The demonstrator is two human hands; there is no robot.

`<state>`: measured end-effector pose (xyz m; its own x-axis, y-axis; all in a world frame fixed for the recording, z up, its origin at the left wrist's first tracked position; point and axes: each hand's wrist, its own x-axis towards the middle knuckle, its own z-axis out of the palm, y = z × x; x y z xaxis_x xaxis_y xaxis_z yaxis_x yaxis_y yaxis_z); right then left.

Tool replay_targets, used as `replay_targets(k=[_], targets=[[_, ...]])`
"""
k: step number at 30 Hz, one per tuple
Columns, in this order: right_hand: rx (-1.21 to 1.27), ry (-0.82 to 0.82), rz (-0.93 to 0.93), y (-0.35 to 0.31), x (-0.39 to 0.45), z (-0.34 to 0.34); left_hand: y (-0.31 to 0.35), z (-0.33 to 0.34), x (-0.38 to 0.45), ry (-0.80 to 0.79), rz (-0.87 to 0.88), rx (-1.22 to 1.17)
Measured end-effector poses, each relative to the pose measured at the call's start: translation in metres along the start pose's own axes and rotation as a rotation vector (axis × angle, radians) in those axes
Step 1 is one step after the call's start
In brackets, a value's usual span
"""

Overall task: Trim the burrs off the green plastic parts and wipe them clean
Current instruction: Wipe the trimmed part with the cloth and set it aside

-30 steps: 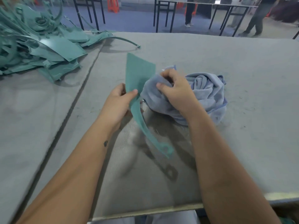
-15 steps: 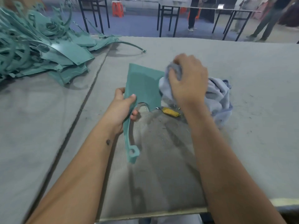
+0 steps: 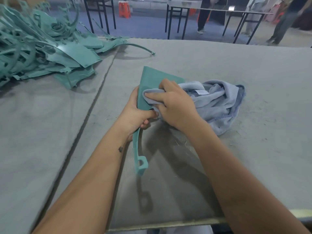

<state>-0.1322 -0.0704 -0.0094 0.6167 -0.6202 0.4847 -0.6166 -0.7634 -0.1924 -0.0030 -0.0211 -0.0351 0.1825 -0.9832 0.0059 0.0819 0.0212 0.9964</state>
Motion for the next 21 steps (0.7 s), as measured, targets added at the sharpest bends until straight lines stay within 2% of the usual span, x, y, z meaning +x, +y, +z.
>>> replay_targets(k=[3,7,10,13,15,18,21], targets=[[0.087,0.13,0.127,0.006,0.01,0.002,-0.002,0.003,-0.004,0.019,0.048,0.049],[0.128,0.266,0.408,0.019,0.031,0.001,-0.002,0.002,-0.006,-0.006,0.064,0.107],[0.153,0.255,0.359,0.014,0.028,0.005,-0.003,0.001,-0.005,-0.006,0.062,0.093],[0.162,0.272,0.129,-0.003,0.008,0.012,-0.005,0.001,-0.003,0.001,0.058,0.084],[0.197,0.316,0.044,-0.01,0.001,0.014,-0.005,0.001,-0.003,0.009,0.058,0.101],[0.202,0.305,0.113,-0.007,0.007,0.012,-0.007,0.001,-0.004,0.0,0.074,0.107],[0.34,0.318,0.349,0.001,0.024,0.005,-0.007,0.001,-0.006,-0.017,0.083,0.131]])
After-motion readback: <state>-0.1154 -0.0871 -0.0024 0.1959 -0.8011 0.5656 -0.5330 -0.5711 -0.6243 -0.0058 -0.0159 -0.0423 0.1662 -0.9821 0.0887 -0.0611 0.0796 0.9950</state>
